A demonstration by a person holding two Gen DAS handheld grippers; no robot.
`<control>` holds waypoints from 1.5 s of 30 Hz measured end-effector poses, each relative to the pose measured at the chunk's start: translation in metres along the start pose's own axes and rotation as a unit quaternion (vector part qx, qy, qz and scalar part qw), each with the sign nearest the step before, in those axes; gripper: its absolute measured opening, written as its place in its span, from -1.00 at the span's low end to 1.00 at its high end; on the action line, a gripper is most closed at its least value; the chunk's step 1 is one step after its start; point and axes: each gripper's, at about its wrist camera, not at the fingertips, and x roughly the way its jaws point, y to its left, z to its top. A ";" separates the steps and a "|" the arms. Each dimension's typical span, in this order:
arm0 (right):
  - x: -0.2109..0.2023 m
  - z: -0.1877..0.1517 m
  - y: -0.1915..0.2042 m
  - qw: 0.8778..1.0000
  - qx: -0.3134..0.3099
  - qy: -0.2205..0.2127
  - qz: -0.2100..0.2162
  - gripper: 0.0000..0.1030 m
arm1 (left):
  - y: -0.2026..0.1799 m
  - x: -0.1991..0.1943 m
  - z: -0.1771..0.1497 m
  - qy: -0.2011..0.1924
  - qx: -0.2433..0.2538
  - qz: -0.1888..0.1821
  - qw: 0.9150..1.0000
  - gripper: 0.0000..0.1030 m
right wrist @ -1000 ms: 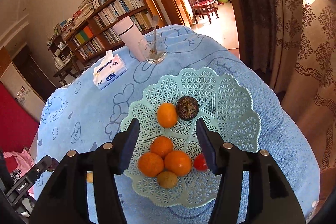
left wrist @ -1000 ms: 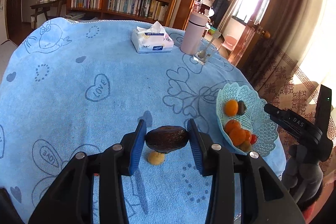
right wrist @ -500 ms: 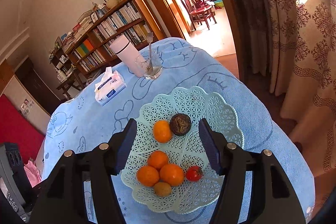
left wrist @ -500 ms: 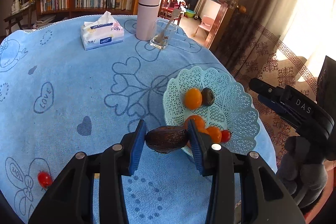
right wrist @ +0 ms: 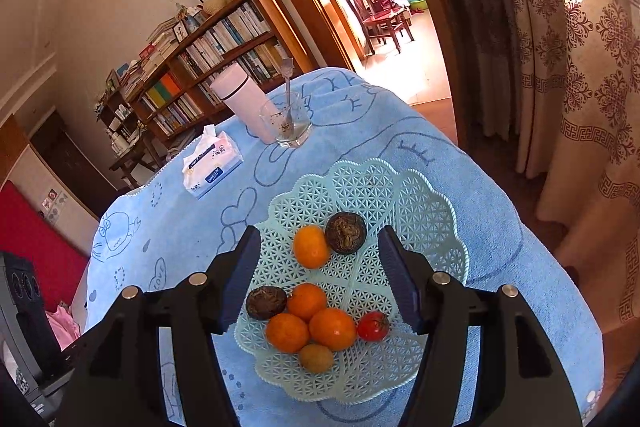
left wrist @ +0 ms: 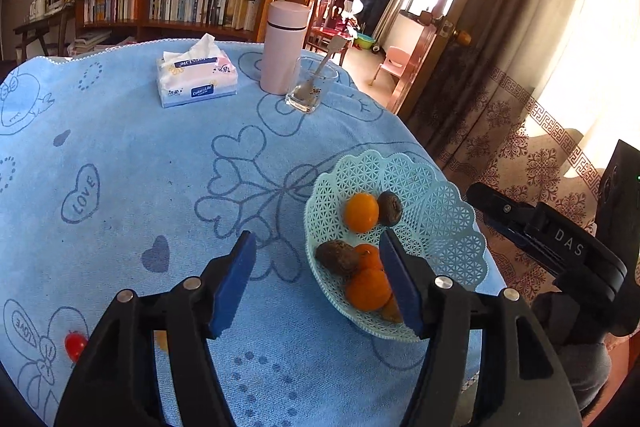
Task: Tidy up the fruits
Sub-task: 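Move the left gripper to the red tomato and close around it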
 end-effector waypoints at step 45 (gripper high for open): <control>0.022 -0.034 0.039 0.997 -0.061 0.055 0.018 0.22 | 0.156 -0.033 -0.088 0.034 -0.104 0.164 0.980 0.23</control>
